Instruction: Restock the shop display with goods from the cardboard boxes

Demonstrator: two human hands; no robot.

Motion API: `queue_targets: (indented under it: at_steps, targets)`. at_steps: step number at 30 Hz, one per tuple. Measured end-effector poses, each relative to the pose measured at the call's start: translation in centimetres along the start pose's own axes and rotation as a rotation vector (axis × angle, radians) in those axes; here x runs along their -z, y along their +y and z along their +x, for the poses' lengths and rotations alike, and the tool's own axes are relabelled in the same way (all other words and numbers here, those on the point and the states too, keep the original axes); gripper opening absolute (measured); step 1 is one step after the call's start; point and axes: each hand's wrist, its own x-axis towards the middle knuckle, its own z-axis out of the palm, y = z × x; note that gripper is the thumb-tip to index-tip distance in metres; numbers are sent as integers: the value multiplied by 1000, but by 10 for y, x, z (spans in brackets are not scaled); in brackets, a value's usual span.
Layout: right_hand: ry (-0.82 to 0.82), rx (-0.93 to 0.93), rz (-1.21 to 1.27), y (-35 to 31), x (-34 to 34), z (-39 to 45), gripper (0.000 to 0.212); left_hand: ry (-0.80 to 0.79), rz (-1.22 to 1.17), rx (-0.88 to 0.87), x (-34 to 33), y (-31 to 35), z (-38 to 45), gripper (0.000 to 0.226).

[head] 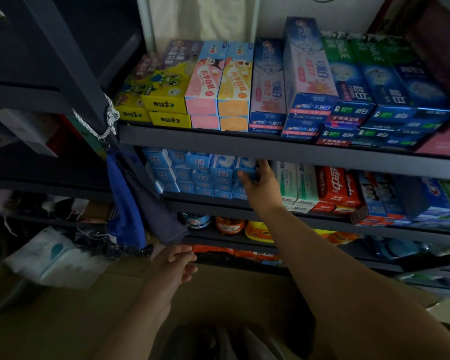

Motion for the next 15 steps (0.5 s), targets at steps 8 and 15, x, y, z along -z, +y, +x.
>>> queue_targets:
  at_steps: [8, 15]
  targets:
    - [34, 28, -156, 1, 4, 0, 57, -19, -27, -6, -2, 4, 2, 10]
    - [-12, 50, -149, -5, 13, -10, 64, -23, 46, -81, -1, 11, 1, 9]
